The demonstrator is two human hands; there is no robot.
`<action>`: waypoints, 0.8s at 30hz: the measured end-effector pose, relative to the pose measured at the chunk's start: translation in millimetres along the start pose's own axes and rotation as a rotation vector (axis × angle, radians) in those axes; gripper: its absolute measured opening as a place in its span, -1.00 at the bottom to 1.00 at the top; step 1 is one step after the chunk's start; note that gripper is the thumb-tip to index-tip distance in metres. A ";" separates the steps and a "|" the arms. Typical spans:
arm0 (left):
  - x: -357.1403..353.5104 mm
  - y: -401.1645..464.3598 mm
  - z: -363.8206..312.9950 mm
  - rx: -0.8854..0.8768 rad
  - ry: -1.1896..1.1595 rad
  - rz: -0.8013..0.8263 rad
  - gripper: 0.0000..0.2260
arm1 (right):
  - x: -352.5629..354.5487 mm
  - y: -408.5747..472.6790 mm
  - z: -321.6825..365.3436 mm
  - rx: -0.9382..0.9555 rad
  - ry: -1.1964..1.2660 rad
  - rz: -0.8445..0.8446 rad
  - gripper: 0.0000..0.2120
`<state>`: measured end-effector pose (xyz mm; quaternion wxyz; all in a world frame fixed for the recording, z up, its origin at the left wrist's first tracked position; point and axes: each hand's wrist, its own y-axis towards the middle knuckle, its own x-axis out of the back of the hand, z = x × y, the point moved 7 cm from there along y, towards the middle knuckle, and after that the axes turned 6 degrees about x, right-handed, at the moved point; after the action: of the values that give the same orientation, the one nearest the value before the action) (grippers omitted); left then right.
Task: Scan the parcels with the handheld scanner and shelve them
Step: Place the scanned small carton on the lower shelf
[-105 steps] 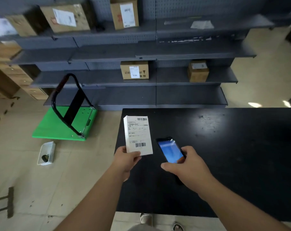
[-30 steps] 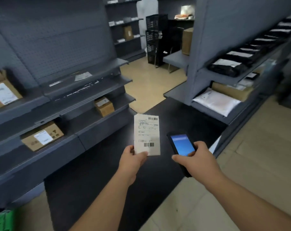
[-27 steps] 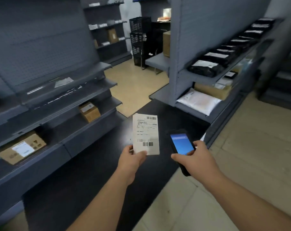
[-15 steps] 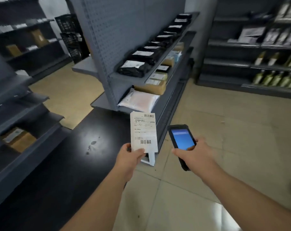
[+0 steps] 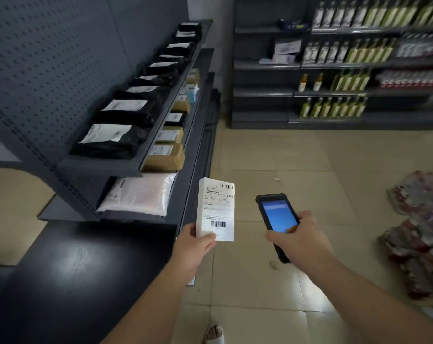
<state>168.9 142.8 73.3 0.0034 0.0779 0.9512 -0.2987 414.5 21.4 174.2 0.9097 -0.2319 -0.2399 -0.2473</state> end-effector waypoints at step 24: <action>-228.0 324.0 -209.3 0.040 0.108 0.119 -0.61 | 83.8 388.8 78.3 -0.143 0.105 -0.102 -0.43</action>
<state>451.2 490.8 73.4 -0.0316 0.1503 0.9375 -0.3123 671.4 334.9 163.3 0.8884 -0.2705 -0.1850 -0.3215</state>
